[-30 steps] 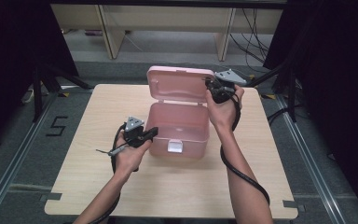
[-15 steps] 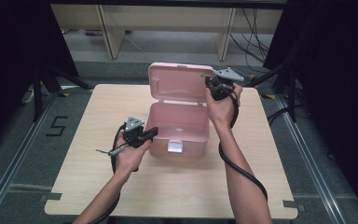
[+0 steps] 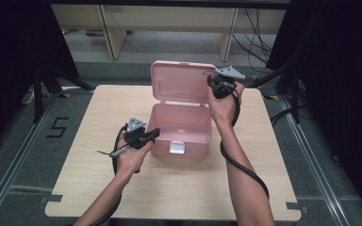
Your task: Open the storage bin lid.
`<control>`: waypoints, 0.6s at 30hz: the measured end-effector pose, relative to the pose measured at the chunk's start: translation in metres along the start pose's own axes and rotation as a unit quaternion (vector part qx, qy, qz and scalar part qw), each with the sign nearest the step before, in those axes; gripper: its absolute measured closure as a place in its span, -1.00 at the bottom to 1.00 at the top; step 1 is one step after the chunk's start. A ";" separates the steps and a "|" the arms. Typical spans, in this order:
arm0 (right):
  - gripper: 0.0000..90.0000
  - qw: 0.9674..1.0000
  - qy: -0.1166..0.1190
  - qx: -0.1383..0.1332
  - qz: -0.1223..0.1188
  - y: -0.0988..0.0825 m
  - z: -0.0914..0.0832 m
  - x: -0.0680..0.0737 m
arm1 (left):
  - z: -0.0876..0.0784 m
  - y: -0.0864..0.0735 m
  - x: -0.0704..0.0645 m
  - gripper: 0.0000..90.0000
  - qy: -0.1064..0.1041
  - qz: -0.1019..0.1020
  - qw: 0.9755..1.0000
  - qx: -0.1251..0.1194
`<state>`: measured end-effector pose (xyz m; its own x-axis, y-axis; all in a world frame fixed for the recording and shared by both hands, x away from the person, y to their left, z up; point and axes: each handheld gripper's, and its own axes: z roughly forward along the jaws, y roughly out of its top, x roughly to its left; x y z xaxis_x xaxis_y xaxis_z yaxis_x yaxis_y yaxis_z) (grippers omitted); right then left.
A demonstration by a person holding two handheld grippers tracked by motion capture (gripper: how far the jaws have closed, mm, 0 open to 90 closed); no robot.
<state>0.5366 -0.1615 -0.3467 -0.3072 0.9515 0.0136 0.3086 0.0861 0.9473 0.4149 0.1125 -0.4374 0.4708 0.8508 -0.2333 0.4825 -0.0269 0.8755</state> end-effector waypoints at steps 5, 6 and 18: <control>1.00 1.000 -0.002 0.003 0.005 0.001 0.004 -0.001 | 0.000 0.000 0.000 1.00 0.000 0.000 1.000 0.000; 1.00 1.000 -0.002 0.002 0.004 0.002 0.005 -0.001 | 0.000 0.000 0.000 1.00 0.000 0.000 1.000 0.000; 1.00 1.000 -0.006 -0.007 0.005 0.005 0.005 -0.003 | 0.000 0.000 0.000 1.00 0.000 -0.001 1.000 0.000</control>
<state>0.5434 -0.1622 -0.3438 -0.2937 0.9557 0.0202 0.2991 0.0718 0.9515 0.4153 0.1124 -0.4376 0.4705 0.8505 -0.2349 0.4826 -0.0252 0.8755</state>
